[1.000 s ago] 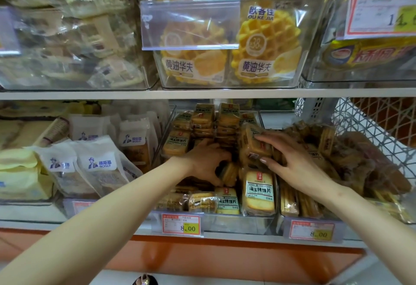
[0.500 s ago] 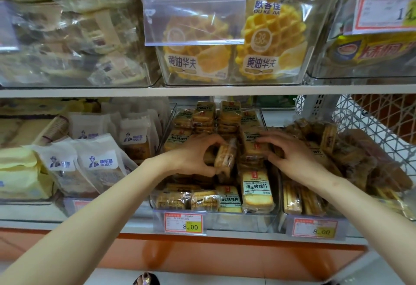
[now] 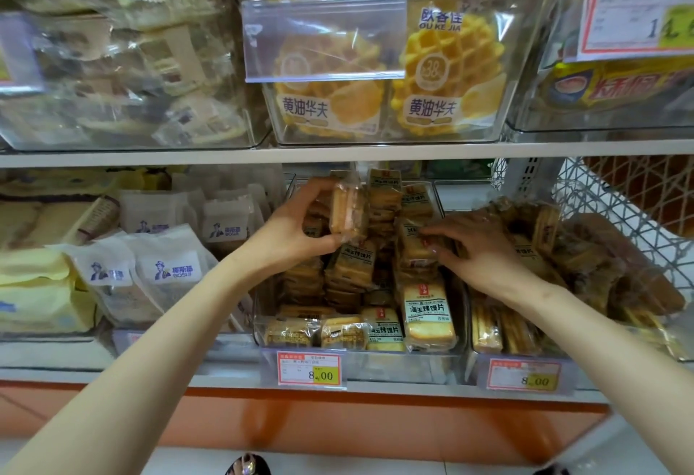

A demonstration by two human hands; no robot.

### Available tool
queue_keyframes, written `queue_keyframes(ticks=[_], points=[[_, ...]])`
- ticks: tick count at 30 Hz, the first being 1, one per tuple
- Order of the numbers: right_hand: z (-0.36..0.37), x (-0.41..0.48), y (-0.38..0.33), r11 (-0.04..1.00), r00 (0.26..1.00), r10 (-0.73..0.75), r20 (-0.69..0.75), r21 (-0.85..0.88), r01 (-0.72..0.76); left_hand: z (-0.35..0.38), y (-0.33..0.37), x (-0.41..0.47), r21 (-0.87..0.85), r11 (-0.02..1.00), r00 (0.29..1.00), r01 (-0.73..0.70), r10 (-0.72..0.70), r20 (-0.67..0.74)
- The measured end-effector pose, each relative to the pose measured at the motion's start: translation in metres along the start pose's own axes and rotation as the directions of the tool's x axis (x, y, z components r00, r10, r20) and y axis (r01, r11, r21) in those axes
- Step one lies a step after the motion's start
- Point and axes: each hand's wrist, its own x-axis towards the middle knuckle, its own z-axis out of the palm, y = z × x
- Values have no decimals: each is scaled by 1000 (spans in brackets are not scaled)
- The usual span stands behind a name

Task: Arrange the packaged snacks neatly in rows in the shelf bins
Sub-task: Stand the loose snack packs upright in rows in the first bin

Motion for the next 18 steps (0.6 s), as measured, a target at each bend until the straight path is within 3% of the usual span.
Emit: queue_keyframes(ticks=[4, 8, 14, 16, 18], points=[[-15, -1, -18, 989, 992, 8, -129, 147, 12, 12, 0, 1, 36, 994, 994, -101, 99, 51], [-24, -7, -41, 861, 998, 29, 59, 506, -55, 21, 0, 4, 101, 979, 980, -177, 166, 110], [-24, -8, -50, 752, 991, -28, 128, 656, -64, 36, 24, 6, 331, 880, 939, -341, 305, 156], [-26, -8, -49, 690, 994, -36, 105, 722, -52, 37, 30, 5, 344, 862, 928, -373, 338, 157], [-28, -7, -45, 701, 997, -8, 73, 712, -46, 37, 29, 6, 319, 889, 944, -329, 308, 115]])
